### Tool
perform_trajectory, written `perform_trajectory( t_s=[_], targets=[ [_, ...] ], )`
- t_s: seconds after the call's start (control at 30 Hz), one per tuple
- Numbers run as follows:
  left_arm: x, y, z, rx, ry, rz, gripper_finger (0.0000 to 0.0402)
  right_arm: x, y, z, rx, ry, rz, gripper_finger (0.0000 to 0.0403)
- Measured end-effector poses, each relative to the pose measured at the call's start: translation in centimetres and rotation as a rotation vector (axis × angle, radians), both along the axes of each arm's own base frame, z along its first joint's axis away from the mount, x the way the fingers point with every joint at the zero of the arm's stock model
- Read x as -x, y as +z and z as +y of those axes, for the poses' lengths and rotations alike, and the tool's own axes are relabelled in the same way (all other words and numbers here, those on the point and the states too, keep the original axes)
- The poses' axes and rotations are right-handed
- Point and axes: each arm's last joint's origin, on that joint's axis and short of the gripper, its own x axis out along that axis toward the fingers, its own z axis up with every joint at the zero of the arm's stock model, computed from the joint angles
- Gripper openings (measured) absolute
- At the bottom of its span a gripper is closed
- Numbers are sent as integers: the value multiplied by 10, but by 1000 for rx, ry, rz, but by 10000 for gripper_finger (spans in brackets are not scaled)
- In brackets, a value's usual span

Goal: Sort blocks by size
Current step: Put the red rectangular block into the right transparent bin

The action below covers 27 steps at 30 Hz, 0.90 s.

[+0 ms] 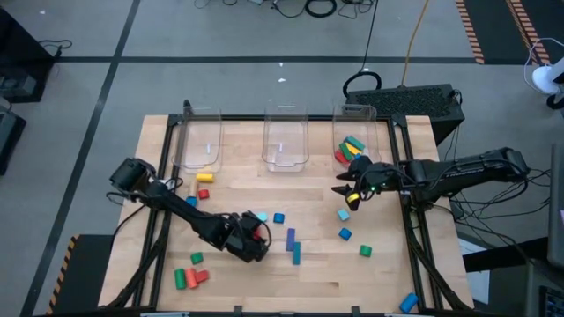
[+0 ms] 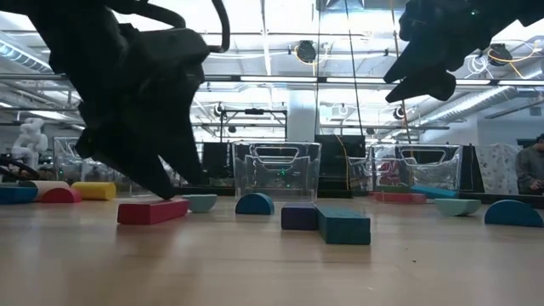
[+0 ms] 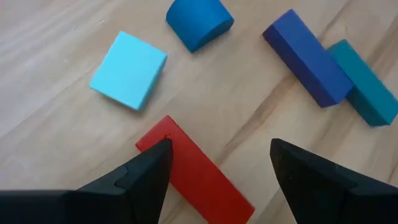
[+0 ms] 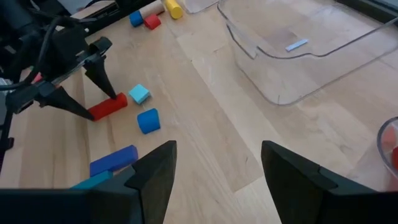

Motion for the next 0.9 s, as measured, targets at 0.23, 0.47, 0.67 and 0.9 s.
perform_trajectory(
  t_s=[0.23,0.47,0.67,0.9],
  targets=[
    [2,-3,1,-4,3,48,273,-5,-7,7,4,32,39,219],
    [-8,20,-1,-116,-121,142,273,-12,-15,8,2,31,76,219],
    [-4,31,0,-156,-30,198,273,-14,-16,9,4,30,80,219],
    [-10,14,-4,-147,8,204,273,-14,-16,9,18,17,80,219]
  ],
)
